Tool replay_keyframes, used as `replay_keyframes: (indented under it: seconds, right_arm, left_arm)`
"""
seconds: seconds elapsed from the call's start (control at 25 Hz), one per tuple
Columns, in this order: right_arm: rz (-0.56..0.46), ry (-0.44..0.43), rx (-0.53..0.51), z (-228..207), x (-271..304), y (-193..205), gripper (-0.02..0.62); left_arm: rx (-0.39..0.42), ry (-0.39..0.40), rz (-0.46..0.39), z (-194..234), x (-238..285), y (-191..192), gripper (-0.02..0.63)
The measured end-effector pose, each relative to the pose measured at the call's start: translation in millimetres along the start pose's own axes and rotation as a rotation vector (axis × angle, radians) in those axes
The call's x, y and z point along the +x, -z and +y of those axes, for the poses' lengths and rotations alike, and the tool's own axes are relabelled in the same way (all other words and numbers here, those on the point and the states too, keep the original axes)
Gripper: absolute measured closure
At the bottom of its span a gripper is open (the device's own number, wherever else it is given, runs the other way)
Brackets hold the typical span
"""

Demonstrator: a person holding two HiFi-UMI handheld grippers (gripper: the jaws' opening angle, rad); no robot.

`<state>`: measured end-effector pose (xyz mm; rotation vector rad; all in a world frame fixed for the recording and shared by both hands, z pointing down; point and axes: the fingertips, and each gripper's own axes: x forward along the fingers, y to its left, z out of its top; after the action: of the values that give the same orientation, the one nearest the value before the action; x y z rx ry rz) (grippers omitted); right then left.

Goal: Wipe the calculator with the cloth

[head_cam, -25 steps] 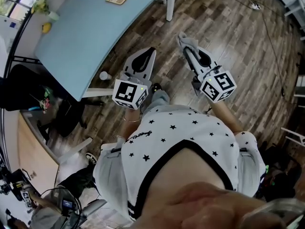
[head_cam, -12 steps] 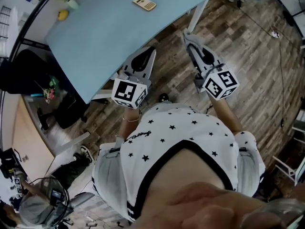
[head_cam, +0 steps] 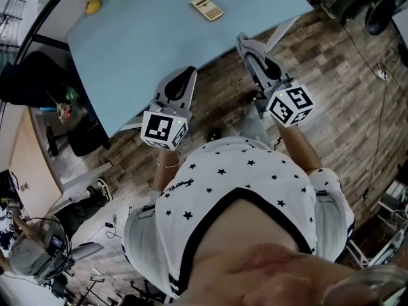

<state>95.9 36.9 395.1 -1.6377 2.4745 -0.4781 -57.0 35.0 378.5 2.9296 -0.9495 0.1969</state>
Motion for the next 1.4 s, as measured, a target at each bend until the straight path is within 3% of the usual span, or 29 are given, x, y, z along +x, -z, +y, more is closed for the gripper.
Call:
replay_keyframes:
  seconds: [0.2, 0.36, 0.92, 1.4]
  right_arm:
    - [0.032, -0.132, -0.008, -46.7, 45.8, -22.1, 0.552]
    - [0.047, -0.202, -0.005, -82.7, 69.2, -40.6, 0.552]
    - [0.138, -0.397, 0.016, -144.7, 117.1, -56.3, 0.552]
    - [0.169, -0.438, 0.032, -157.1, 139.4, -53.8, 0.554]
  left_arm:
    - [-0.020, -0.197, -0.020, 28.1, 31.2, -11.3, 0.571]
    - [-0.016, -0.302, -0.017, 33.6, 60.4, -20.7, 0.571]
    - [-0.044, -0.492, -0.021, 19.9, 126.6, -32.1, 0.571]
    - [-0.044, -0.557, -0.013, 26.9, 137.3, -34.7, 0.571]
